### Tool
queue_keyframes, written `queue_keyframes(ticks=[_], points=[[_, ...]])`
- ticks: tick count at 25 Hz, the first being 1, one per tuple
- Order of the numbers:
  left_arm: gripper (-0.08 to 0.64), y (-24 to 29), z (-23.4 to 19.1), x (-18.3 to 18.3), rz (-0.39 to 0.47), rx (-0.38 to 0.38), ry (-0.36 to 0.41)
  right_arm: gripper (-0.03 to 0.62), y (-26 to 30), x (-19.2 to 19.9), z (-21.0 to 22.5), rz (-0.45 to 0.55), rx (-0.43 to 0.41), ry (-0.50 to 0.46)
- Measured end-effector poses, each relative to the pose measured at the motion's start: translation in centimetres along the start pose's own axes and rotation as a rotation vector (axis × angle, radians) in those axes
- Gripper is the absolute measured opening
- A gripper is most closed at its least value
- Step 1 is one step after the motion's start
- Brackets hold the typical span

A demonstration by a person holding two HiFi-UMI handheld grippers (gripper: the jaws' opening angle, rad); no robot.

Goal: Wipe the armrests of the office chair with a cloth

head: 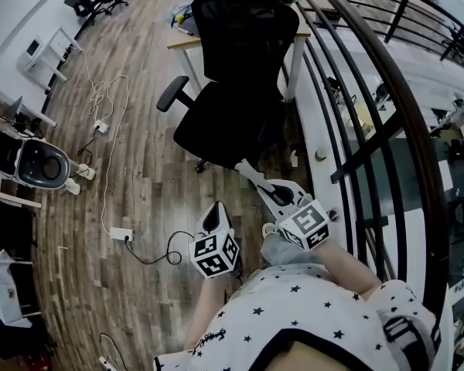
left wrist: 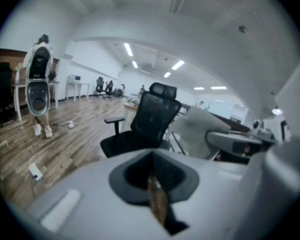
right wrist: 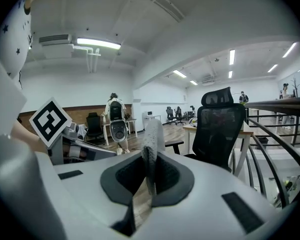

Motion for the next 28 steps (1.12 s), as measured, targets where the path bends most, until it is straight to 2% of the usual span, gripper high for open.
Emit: queue_keyframes(ticks=[16,28], points=[[0.008,9.2,0.6,-5.1,0.024,-0.032,-0.031,0.026,6.1,-2.5,10.5,-0.003,0.001,-0.029],[0.008,12.8,0.7,-6.8,0.012,-0.044,-0.044,0.026,7.2,-2.5,14.7,-0.024,0.048,-0.018]])
Point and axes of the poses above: the fingertips, and each gripper's own axes: y forward along the fingers, z to its right, x out of its underside, the point moved 9 cm from there along -y, backward along the fingers, and after that the axes turned 6 degrees about x, right-handed, at the moved point
